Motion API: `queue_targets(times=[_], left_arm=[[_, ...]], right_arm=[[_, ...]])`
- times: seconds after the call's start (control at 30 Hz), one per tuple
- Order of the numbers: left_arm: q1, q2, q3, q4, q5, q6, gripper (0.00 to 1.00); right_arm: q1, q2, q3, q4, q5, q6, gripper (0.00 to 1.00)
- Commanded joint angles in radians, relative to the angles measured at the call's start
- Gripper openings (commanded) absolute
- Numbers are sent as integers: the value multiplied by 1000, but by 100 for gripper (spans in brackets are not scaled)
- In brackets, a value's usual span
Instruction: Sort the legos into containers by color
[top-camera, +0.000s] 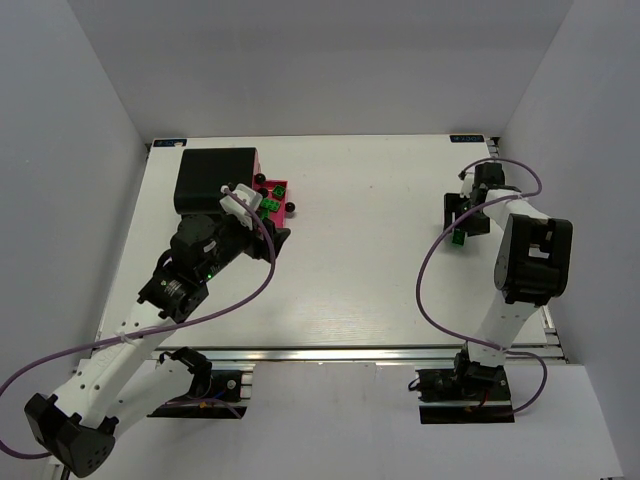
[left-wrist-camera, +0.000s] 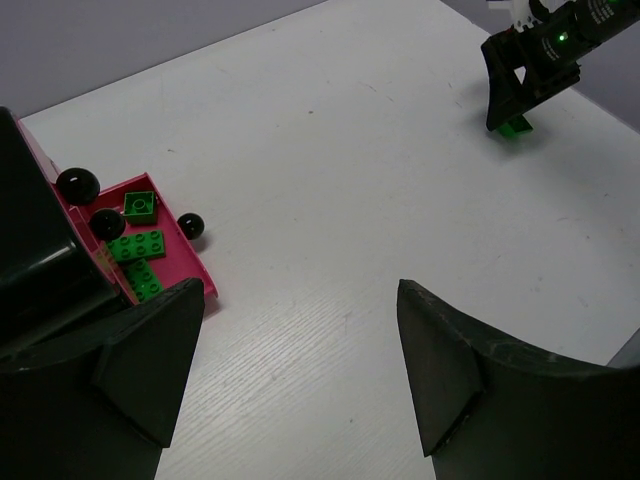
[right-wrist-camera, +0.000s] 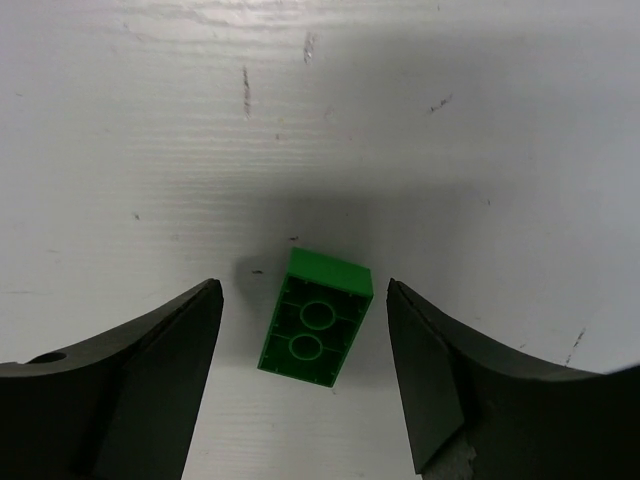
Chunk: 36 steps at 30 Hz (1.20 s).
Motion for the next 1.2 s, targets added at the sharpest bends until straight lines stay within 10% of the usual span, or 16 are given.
queue_targets(times=[0.0, 0.23, 0.47, 0.73, 1.17], left_arm=[[2, -13, -9, 15, 5, 4, 87], [2, -28, -18, 20, -2, 7, 87], [2, -48, -29, 32, -11, 9, 87], [2, -143, -69, 69, -124, 21, 87], [11, -197, -129, 98, -316, 79, 91]], right_arm=[[10, 1, -34, 38, 86, 20, 72], [21, 17, -48, 44, 95, 33, 58], [44, -26, -40, 57, 1, -15, 0], [277, -75, 84, -23, -399, -119, 0], [640, 342, 760, 121, -519, 390, 0]])
